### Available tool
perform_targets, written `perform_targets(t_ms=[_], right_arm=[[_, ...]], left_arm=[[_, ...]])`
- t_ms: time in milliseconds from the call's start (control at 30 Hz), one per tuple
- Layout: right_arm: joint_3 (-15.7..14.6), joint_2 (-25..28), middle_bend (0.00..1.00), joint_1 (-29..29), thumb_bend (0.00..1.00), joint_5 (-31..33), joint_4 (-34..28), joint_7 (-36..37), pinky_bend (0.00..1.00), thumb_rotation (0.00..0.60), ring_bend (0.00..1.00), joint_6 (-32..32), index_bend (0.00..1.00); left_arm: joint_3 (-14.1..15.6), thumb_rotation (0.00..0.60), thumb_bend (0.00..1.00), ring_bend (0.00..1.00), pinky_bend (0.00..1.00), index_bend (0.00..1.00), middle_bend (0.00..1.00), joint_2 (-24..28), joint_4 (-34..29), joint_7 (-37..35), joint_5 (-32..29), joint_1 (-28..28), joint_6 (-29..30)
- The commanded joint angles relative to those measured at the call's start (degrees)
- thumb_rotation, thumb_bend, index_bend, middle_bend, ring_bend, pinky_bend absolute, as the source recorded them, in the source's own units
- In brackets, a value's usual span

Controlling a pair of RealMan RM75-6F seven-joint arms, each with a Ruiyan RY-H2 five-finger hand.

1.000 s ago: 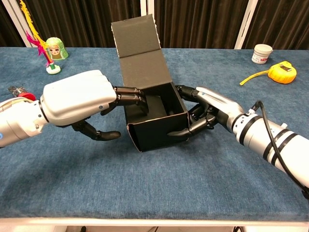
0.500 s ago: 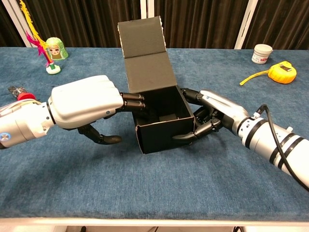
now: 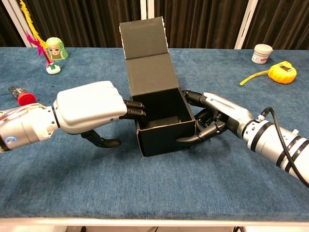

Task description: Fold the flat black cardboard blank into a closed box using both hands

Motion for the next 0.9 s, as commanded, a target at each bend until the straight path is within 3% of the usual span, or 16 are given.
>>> perform_targets(t_ms=[33, 367, 733, 900], right_arm=[[-0.2, 0.0, 0.34, -0.1, 0.33, 0.0, -0.1, 0.2, 1.0, 0.6, 0.77, 0.2, 0.26], [-0.3, -0.2, 0.34, -0.8, 0.32, 0.0, -0.7, 1.3, 1.0, 0.6, 0.77, 1.8, 0.26], [1.4, -0.9, 0.34, -1.1, 0.32, 1.4, -1.1, 1.9, 1.0, 0.6, 0.77, 3.1, 0.26], [3.1, -1.4, 0.34, -1.0, 0.32, 2.8, -1.0, 1.9, 1.0, 0.6, 0.77, 3.2, 0.26]], left_arm=[[0.3, 0.6, 0.23, 0.69, 0.99, 0.54, 0.51, -0.3, 0.6, 0.0, 0.3, -0.1, 0.3], [0.4, 0.6, 0.22, 0.7, 0.99, 0.58, 0.55, -1.0, 2.6, -2.0, 1.8, 0.0, 4.4], [-0.2, 0.6, 0.17, 0.65, 0.98, 0.33, 0.29, 0.6, 1.1, -1.2, 1.5, 0.4, 6.3], [-0.4, 0.6, 0.13, 0.64, 0.98, 0.28, 0.25, 1.6, 0.5, -1.5, 1.7, 0.8, 8.1]])
